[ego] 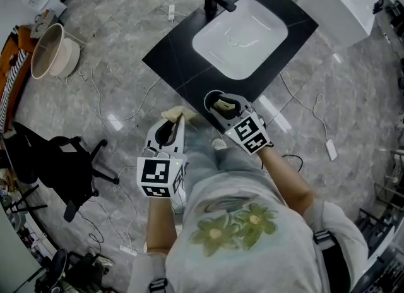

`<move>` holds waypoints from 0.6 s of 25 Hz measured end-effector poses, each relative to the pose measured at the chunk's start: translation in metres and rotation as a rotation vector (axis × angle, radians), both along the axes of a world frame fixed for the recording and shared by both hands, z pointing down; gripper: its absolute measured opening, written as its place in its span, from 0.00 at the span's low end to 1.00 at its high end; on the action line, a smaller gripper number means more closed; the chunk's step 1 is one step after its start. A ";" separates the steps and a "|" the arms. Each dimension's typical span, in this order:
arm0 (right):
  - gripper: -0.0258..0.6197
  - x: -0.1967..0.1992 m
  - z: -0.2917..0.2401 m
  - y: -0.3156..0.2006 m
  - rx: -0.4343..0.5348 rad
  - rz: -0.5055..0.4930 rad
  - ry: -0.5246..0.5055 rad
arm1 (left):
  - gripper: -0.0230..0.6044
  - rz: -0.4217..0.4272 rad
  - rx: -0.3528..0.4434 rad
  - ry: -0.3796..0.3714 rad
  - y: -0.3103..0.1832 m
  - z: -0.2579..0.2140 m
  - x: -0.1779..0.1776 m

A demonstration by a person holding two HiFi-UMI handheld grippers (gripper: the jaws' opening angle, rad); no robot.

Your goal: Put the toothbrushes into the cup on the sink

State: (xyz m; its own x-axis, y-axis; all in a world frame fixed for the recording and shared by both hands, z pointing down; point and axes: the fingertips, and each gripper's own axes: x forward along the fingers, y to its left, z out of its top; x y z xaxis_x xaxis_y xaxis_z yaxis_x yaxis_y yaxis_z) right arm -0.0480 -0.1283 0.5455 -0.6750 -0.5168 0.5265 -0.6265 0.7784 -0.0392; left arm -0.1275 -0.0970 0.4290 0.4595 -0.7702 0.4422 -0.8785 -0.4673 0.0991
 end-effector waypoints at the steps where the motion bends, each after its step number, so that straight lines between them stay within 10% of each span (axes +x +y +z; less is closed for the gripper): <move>1: 0.26 0.001 -0.001 0.000 0.005 0.002 0.002 | 0.09 0.001 0.002 0.001 0.000 -0.001 0.000; 15: 0.28 0.038 -0.104 -0.012 0.175 0.146 -0.272 | 0.09 0.011 0.052 0.011 -0.013 -0.023 0.008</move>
State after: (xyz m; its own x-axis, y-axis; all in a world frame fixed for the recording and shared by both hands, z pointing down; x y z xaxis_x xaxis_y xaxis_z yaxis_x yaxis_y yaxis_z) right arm -0.0102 -0.1399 0.4418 -0.6907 -0.6850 0.2319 -0.7168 0.6910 -0.0939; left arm -0.1193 -0.1104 0.4063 0.4732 -0.7866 0.3967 -0.8721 -0.4821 0.0843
